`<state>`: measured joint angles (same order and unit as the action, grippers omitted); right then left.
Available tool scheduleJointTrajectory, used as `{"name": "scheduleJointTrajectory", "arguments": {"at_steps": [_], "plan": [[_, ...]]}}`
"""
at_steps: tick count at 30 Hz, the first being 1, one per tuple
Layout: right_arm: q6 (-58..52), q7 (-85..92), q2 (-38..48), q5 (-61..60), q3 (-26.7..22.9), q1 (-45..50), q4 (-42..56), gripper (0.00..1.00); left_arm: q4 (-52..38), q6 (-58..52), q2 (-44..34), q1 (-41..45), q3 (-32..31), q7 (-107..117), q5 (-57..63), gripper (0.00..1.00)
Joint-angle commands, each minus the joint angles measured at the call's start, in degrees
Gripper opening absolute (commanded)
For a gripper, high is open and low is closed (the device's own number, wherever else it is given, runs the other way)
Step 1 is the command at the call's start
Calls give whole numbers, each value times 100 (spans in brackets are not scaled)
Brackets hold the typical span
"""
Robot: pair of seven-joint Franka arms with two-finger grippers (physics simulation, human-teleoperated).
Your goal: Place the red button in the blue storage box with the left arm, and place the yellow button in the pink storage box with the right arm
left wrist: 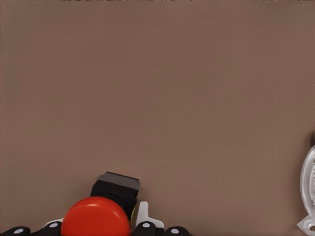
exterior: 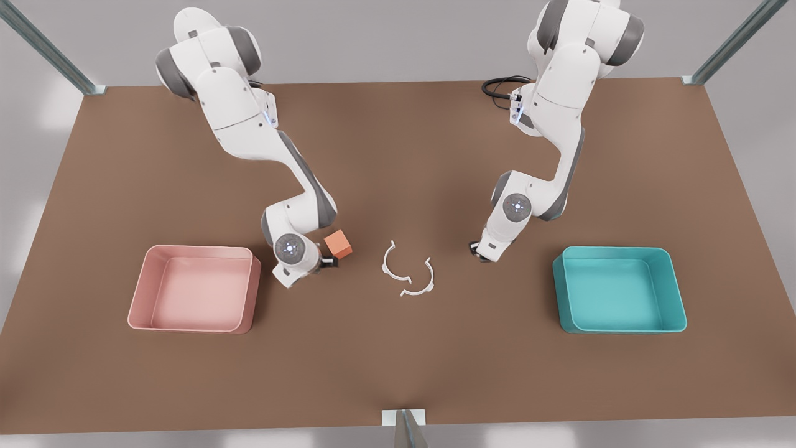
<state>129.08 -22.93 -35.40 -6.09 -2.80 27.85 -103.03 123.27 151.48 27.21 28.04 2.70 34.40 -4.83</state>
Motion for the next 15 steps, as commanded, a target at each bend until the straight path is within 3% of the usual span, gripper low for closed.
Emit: {"name": "scheduleJointTrajectory", "arguments": {"at_steps": [1, 3, 9, 15], "plan": [[628, -1143, 138, -7, -1, 2, -226, 100, -4, 40, -5, 0, 2, 515, 8, 58], [917, -1143, 252, -7, 8, 10, -542, 100, -22, 40, -5, 0, 2, 524, 8, 52], [1102, -1310, 639, -15, 43, 89, -1176, 100, -31, 31, -172, -97, 11, 533, 8, 49], [1252, -1293, 305, 37, 25, -42, -860, 100, -189, 5, -303, -97, 72, 533, 17, 42]]}}
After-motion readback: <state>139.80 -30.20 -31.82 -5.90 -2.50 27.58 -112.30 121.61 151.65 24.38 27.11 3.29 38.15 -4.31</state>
